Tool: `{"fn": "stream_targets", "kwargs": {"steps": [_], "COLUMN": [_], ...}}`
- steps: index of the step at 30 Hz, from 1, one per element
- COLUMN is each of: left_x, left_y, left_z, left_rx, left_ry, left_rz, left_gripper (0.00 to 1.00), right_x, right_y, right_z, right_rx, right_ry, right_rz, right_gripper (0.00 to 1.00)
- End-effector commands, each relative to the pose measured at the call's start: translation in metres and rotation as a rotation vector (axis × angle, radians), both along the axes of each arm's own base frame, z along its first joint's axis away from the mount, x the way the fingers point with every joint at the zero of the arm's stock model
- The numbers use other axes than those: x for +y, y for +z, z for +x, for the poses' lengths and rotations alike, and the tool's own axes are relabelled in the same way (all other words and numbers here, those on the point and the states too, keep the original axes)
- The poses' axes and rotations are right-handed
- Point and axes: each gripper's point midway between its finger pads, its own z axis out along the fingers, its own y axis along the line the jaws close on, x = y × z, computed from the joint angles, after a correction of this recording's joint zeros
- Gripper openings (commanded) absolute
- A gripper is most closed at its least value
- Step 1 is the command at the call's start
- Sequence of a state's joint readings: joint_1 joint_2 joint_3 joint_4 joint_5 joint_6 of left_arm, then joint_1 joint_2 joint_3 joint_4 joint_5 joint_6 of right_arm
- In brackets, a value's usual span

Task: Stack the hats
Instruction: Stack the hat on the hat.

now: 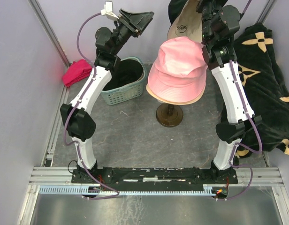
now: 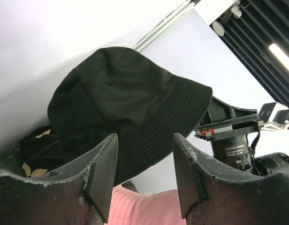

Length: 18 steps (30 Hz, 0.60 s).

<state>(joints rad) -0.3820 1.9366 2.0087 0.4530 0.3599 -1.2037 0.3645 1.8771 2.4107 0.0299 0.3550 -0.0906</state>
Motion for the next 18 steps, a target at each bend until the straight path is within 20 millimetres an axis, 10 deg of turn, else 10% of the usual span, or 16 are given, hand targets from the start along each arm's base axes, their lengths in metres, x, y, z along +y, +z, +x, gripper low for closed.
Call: {"fn": "stream_targets", "kwargs": {"steps": [1,18], "left_x": [0.006,-0.022], "left_y": [0.032,0.016], "left_z": [-0.029,-0.056], "left_rx": [-0.127,-0.273], "left_ry": [-0.010,-0.120], "left_rz": [0.053,0.320], "left_gripper": [0.58,0.68], "right_x": [-0.007,0.006], "right_y": [0.037,0.033], "right_z": [-0.029,-0.021], "right_rx": [-0.101,-0.076], "right_ry": [0.028,0.053], "right_rz": [0.033,0.014], "right_gripper": [0.02,0.02]}}
